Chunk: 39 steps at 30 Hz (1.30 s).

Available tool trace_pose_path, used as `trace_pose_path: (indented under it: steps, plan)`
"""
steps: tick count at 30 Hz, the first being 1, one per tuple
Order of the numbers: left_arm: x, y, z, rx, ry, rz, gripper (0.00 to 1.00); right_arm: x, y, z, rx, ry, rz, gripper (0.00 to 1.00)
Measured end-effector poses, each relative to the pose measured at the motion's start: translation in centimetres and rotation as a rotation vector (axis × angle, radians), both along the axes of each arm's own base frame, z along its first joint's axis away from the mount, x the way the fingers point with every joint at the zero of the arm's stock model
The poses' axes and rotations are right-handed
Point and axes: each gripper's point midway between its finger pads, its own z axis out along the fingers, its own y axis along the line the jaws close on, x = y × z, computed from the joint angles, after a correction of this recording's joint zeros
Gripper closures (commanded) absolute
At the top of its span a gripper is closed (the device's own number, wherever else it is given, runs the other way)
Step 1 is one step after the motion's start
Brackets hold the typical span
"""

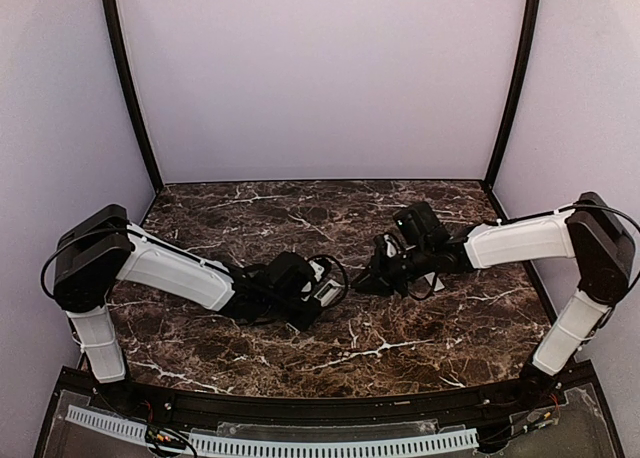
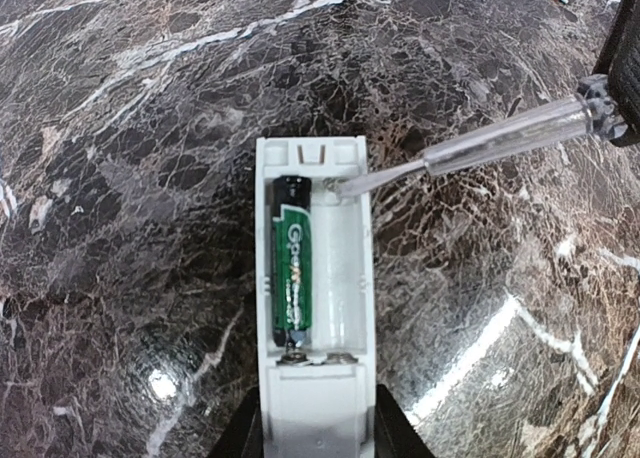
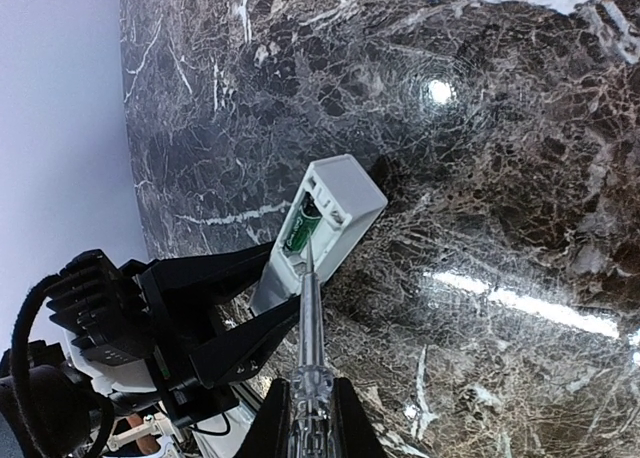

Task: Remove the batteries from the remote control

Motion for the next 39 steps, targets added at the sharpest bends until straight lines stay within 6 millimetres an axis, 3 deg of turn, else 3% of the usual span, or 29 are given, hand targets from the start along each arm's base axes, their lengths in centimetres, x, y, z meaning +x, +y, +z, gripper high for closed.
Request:
trace_pose_path:
  steps: [15,39]
  plan:
    - [-0.1,-0.9,-0.2,-0.036,0.047,0.013,1.00,0.1,0.0,-1.5,-0.029,0.029,0.000,1.00]
    - [-0.2,-1.0,-0.4,-0.050,0.067,0.026,1.00,0.9,-0.1,-1.7,-0.104,-0.001,0.021,1.00]
